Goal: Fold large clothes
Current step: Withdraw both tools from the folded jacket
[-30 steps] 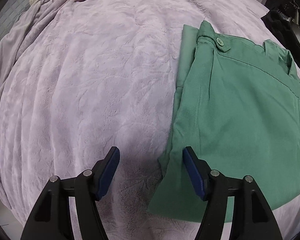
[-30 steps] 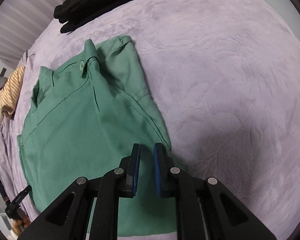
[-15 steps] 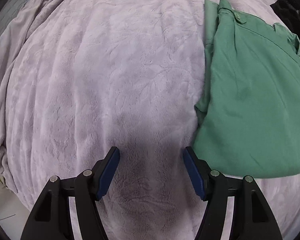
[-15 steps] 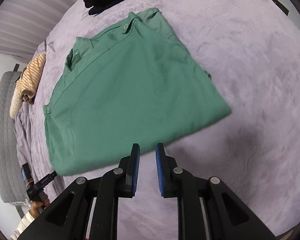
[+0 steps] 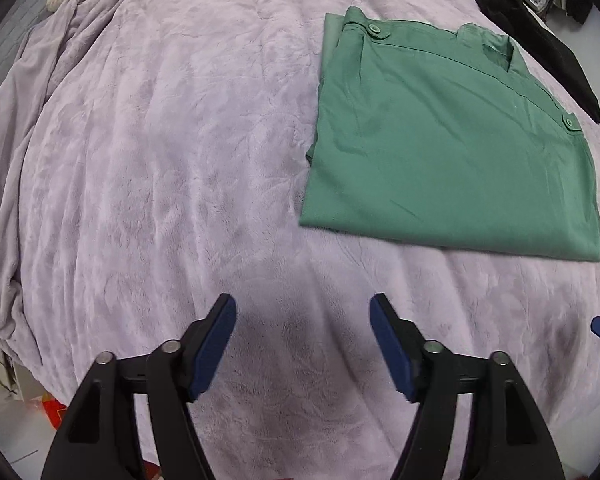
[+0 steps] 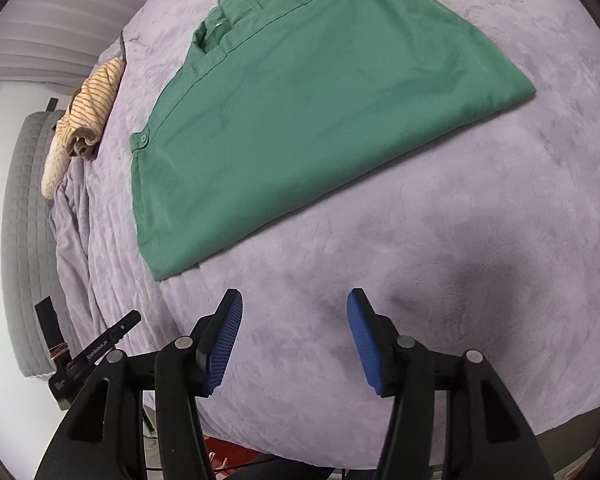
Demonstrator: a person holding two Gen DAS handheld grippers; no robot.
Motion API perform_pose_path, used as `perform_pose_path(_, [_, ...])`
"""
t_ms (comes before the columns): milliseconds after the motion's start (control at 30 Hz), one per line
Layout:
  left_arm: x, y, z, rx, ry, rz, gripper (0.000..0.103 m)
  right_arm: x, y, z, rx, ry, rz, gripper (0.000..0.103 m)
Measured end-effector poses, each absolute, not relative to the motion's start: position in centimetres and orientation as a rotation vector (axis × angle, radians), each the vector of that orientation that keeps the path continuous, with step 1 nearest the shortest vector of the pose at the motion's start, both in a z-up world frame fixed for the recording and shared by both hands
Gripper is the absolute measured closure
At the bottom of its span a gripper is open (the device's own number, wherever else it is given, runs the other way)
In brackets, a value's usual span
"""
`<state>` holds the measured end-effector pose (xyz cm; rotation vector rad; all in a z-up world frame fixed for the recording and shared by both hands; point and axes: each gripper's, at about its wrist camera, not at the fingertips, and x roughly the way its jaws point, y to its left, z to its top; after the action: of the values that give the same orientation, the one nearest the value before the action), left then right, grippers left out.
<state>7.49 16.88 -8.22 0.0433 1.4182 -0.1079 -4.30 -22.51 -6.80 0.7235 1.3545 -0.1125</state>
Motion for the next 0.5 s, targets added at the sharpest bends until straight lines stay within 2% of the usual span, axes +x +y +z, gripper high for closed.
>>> perform_pose_path(33, [7.6, 16.8, -7.8, 0.048, 1.404, -0.111, 0.0, -4.3, -21.9, -6.6, 0.715, 1.355, -0.105, 0.039])
perform_pose_path(433, [7.9, 17.7, -6.3, 0.024, 1.377, -0.105, 0.0, -2.6, -17.7, -4.8, 0.648, 1.338, -0.059, 0.02])
perform_pose_path(500, [8.2, 18.0, -6.8, 0.005, 1.397, -0.103, 0.0, -2.3, -17.0, -4.4, 0.618, 1.334, -0.061, 0.013])
